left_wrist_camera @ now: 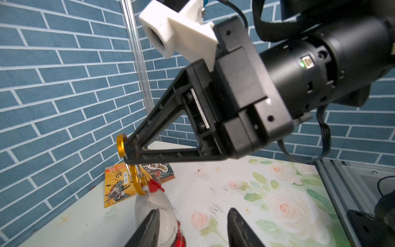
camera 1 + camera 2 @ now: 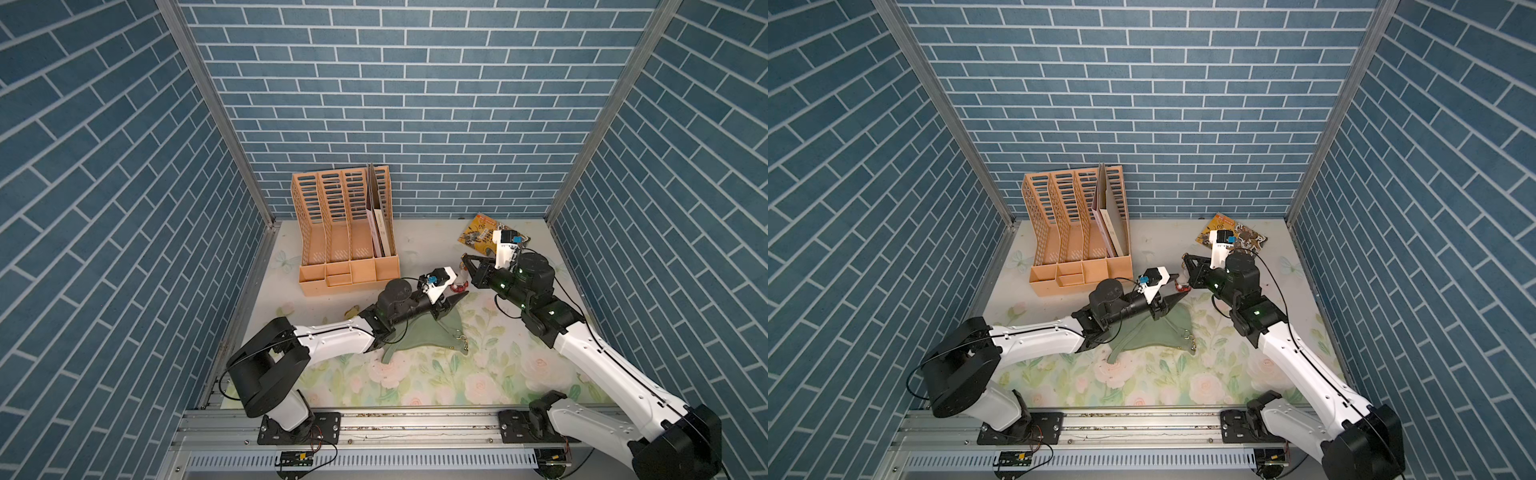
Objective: Remove the decoration from the bag
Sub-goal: Place the decoration item at the center of the board.
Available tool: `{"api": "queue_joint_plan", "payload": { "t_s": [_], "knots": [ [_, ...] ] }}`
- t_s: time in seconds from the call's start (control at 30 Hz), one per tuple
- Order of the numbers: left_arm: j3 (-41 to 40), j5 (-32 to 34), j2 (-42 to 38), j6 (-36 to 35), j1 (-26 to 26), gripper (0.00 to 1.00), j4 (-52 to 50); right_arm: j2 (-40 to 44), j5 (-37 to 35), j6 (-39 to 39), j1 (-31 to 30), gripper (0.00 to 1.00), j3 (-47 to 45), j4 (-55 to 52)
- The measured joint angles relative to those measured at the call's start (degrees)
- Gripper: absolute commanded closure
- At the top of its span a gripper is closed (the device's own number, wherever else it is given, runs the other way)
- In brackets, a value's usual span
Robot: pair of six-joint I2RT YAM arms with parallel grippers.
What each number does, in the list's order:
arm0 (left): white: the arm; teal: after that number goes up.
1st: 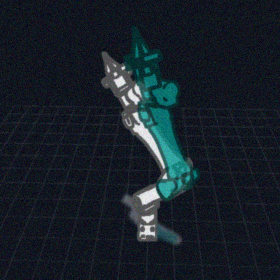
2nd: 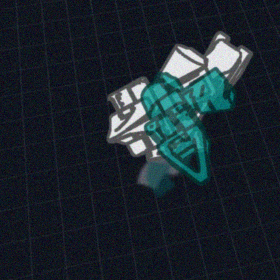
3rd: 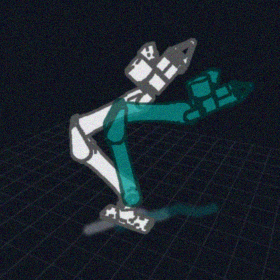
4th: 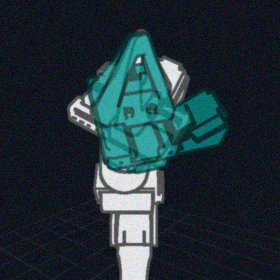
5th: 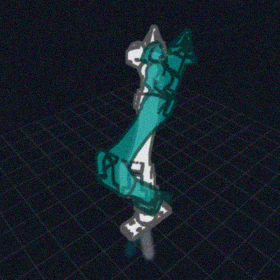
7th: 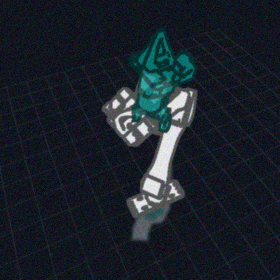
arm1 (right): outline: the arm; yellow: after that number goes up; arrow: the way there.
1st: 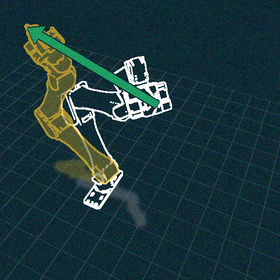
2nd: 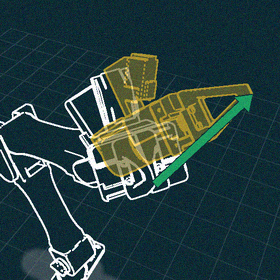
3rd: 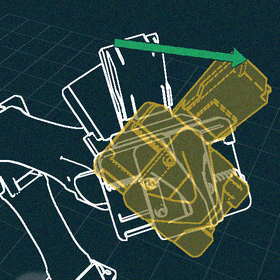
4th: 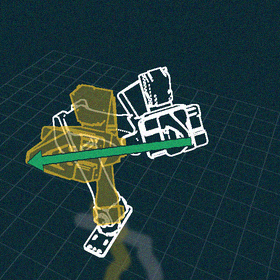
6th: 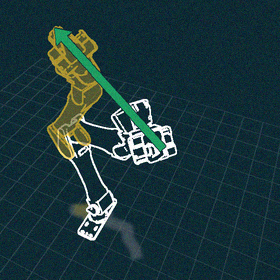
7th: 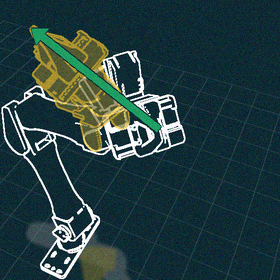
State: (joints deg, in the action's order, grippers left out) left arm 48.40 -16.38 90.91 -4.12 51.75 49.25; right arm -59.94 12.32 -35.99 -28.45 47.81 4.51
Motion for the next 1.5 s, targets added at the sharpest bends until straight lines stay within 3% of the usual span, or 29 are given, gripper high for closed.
{"api": "queue_joint_plan", "payload": {
  "t_s": [0.43,0.67,1.03,1.5],
  "knots": [
    [1.88,-0.02,2.12,1.86,-2.75,0.56,2.19,1.05,3.58,-2.86,-0.15,0.89,0.00,0.70],
    [2.36,-0.50,3.85,2.08,-2.75,0.69,3.19,1.05,4.90,-3.23,-0.42,0.89,0.00,0.72],
    [2.38,0.81,3.93,2.16,-2.75,0.74,4.33,1.03,6.40,-3.26,-0.81,0.89,-0.52,1.05],
    [2.38,2.64,3.93,2.60,-2.86,0.98,3.91,1.03,6.38,-3.10,-1.05,0.85,-1.79,2.75]
  ]
}}
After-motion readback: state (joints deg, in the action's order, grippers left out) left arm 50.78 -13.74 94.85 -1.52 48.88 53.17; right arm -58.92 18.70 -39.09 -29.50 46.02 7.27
